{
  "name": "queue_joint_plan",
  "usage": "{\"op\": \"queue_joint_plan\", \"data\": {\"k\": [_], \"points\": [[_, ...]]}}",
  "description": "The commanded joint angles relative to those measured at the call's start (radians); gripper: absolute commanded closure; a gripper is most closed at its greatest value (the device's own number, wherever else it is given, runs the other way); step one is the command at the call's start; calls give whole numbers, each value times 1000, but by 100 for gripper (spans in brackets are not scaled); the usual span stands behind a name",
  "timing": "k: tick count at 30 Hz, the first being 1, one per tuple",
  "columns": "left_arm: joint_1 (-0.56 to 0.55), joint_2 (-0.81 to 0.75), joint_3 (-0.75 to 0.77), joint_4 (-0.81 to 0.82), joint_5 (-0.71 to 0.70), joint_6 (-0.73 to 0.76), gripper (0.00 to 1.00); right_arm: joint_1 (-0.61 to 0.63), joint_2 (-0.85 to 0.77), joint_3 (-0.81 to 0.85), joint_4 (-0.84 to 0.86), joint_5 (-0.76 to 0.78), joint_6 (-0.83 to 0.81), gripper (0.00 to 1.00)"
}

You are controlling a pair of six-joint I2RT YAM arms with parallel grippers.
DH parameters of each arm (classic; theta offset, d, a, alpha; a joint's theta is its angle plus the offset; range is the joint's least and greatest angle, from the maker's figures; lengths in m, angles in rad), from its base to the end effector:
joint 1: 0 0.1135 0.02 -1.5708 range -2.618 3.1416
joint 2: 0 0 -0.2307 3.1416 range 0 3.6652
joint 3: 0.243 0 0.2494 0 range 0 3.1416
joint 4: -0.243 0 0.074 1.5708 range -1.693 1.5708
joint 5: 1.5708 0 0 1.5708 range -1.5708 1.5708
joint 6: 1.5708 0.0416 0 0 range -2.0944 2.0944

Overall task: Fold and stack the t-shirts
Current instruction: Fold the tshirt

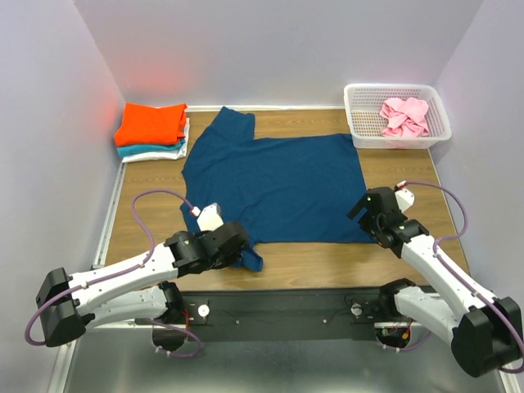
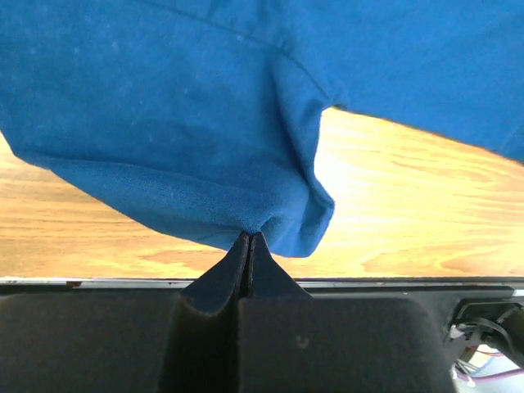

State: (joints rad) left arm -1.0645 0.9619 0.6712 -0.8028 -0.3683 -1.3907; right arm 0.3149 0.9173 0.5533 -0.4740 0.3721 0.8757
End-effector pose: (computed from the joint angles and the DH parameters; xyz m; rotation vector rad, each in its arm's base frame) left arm 0.1047 -0.1580 0.1906 -0.5398 2.5528 -0.4338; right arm 0.1975 0.0484 0.1828 0.8078 2.1959 0.1385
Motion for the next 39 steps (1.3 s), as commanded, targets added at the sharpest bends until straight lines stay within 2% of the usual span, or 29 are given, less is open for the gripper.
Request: {"op": "queue_joint_plan", "data": {"k": [1,8,9,16,21,25,28,29,36,39], "points": [[-3,-41,-7,31,-98,18,100,0,48,-33,-72,-22,68,2],[-2,-49,-1,42,-123,22,100,0,115,-59,-71,-33,80,13],[-3,-48,1,45,-126,25,100,0,117,-64,-71,-36,86,18],[-2,-46,18,42,-146,30,100,1,130,-102,-64,-33,128,23],[11,-46,22,53,-162,51,100,0,175,-90,-22,11,128,38],[23,-42,33,51,-166,64,100,0,238,-85,8,-1,128,41],[31,-40,33,53,-167,71,100,0,268,-84,14,7,126,50],[41,-38,37,62,-167,81,100,0,250,-81,14,7,118,61],[66,-26,48,70,-167,113,100,0,183,-82,12,-12,80,82],[89,-15,60,88,-170,148,100,0,160,-66,12,-4,57,88]]}}
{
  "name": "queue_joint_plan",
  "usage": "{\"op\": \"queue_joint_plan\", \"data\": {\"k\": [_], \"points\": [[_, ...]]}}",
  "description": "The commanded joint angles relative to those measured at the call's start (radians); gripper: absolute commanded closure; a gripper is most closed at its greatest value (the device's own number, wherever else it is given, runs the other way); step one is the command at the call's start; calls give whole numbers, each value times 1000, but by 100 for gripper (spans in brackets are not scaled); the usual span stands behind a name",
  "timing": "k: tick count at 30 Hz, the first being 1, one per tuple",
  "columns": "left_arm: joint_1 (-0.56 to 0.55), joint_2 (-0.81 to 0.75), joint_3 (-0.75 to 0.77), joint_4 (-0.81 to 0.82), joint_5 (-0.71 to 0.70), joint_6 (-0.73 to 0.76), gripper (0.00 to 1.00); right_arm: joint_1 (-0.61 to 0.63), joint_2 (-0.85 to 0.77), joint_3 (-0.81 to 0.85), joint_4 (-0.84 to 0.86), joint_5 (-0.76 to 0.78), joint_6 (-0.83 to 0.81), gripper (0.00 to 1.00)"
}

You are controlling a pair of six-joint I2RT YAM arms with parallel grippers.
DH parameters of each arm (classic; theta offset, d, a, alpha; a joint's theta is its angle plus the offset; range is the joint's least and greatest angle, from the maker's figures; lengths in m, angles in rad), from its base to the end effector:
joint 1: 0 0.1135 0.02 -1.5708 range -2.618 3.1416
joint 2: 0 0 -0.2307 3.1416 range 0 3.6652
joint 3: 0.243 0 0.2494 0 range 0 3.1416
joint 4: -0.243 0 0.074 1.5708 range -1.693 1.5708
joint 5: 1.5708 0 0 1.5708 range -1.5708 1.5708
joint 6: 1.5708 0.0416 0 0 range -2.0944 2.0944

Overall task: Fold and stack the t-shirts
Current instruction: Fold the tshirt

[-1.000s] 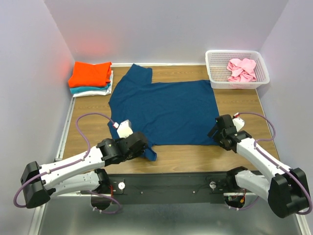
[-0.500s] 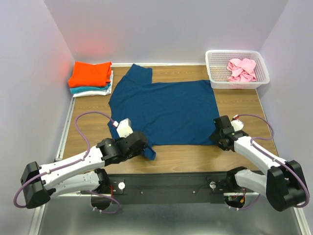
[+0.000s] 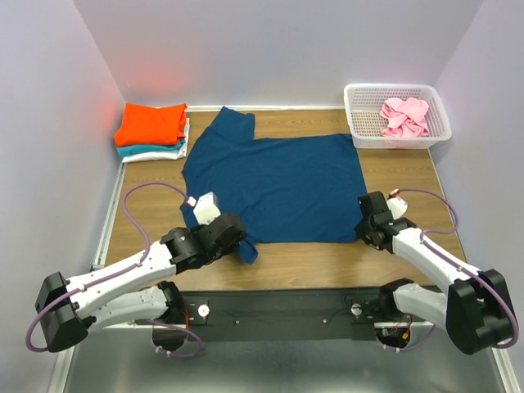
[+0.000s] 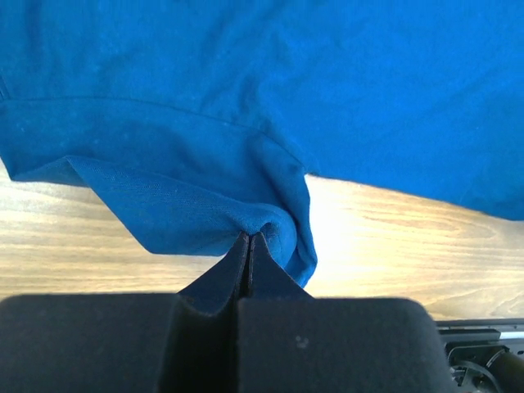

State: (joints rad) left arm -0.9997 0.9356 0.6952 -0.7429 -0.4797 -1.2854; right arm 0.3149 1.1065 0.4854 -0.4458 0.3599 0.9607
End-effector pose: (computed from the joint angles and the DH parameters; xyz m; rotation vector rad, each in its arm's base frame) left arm 0.1210 -0.1528 0.2075 -0.5259 2.3888 -0.4235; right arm 0.1976 0.0489 0.1288 0.9148 2.3606 0.0180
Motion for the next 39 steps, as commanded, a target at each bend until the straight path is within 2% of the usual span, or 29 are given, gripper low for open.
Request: {"op": "queue_joint_plan", "data": {"k": [1,9,15,26,39], "points": [[33,15,38,31,-59,50,100,0,-37,8,-17,11,-33,89],[137,43,69,83,-69,170,100,0,2,96,-25,27,-86,90],[231,74,128,169,-59,323,100,0,81,196,-25,30,-131,90],[349,265,270,263,-51,561,100,0,226,372,-25,71,-185,90],[435,403,313,447,-14,784,100,-13,421,544,-25,99,-229,91]]}}
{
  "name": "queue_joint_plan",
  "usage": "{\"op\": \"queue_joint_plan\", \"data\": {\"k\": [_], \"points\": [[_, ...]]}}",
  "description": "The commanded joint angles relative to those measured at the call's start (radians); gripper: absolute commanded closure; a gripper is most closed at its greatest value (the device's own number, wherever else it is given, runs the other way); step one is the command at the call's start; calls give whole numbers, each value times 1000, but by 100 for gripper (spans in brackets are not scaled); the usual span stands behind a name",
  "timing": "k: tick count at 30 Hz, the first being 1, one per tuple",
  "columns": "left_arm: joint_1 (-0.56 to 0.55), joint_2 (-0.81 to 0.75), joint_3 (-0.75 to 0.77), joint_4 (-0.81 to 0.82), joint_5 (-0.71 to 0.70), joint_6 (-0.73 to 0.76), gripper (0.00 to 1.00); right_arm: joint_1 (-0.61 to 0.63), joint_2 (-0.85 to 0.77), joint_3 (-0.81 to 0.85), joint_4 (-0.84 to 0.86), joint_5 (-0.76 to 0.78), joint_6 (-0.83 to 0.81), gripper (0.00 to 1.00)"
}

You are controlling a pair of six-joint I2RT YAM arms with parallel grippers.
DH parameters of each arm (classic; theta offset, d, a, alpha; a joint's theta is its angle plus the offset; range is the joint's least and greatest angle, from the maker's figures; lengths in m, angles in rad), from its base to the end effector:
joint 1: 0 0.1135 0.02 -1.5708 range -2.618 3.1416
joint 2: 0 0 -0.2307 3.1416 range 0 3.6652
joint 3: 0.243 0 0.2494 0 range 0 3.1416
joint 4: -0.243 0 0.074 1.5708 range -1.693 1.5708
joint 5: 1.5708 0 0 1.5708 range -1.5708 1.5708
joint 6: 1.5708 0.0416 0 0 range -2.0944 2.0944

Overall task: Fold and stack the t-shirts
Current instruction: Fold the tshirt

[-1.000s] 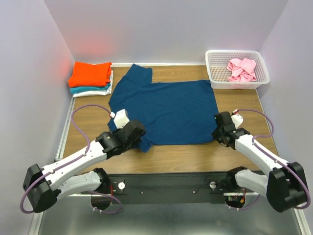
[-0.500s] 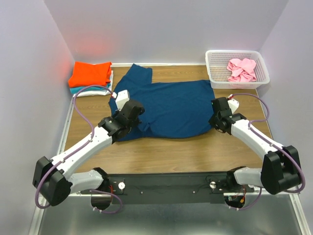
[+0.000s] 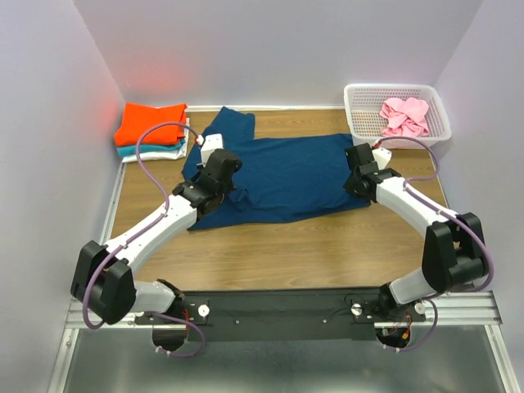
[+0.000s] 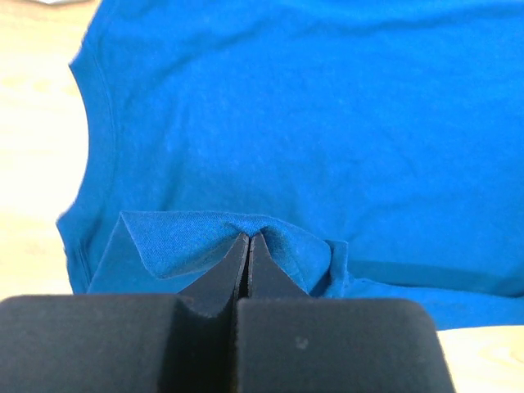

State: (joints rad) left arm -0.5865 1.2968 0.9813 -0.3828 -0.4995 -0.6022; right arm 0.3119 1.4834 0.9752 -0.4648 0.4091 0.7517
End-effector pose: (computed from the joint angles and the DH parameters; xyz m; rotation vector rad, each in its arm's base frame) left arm 0.2534 -0.1444 0.2465 -0.2734 2.1552 -0.1073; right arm 0.2941 0.0774 0.1852 0.6809 2.3351 -0.0548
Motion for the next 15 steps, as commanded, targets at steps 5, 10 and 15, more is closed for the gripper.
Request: {"op": "queue_joint_plan", "data": {"k": [5,10,15], "points": [[56,85,37,142,29,137,100,-14,94,97,-6,60,-32,91],[83,151,57,186,53,176,100,-20,135,131,-6,65,-37,91],[109,197,82,194,65,189,100,-25,195,168,-6,63,-46,91]]}}
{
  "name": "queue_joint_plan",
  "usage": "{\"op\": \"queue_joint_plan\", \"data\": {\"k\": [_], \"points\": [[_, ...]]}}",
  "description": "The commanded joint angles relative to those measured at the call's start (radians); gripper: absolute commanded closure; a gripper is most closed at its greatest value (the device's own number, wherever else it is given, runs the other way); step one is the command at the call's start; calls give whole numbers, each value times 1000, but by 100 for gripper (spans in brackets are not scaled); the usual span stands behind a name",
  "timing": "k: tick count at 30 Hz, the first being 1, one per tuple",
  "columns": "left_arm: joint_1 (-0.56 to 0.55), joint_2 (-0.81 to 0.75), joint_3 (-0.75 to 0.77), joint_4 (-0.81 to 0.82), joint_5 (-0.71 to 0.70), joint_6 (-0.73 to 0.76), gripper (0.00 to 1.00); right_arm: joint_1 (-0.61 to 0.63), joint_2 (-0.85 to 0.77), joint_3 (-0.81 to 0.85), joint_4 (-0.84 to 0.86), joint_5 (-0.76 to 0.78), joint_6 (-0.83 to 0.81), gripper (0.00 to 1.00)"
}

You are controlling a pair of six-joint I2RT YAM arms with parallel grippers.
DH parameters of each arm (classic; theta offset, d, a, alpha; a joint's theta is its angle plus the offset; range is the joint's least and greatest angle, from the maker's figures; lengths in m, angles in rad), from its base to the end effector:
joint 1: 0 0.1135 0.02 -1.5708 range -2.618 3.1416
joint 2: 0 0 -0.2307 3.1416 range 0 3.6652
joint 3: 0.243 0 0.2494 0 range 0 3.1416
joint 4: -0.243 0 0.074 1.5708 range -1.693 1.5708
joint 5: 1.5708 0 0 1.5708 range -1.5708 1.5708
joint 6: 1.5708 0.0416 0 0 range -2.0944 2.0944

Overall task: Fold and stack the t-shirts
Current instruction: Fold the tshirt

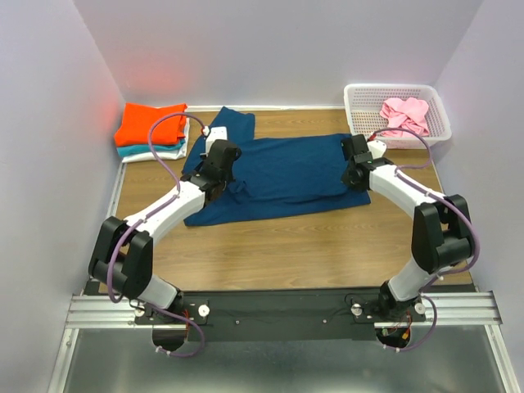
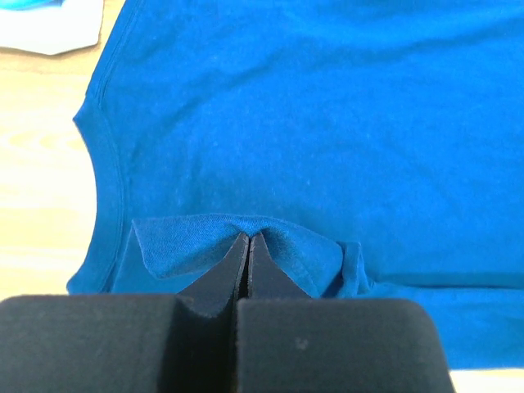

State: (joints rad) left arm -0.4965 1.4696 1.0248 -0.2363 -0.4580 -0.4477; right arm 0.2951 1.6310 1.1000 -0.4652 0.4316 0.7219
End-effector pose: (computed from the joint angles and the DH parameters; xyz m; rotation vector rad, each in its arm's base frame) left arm 0.2967 -0.1398 0.2229 -0.1870 2.1629 -0.0199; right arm 0.3244 0.0804 0.1791 0.6702 2.3475 -0.1160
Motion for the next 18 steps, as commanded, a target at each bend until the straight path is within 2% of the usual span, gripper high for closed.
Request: {"op": "queue_joint_plan", "data": {"k": [1,16,18], "points": [[24,35,40,51,25,37,100,-13,55,47,-6,42,-18,91],[78,184,115,94,79,95,100,-34,179,141,-6,33,-24,91],[88,201,126,91,82,95,100,-36,200,156,-6,32,-22,86]]}}
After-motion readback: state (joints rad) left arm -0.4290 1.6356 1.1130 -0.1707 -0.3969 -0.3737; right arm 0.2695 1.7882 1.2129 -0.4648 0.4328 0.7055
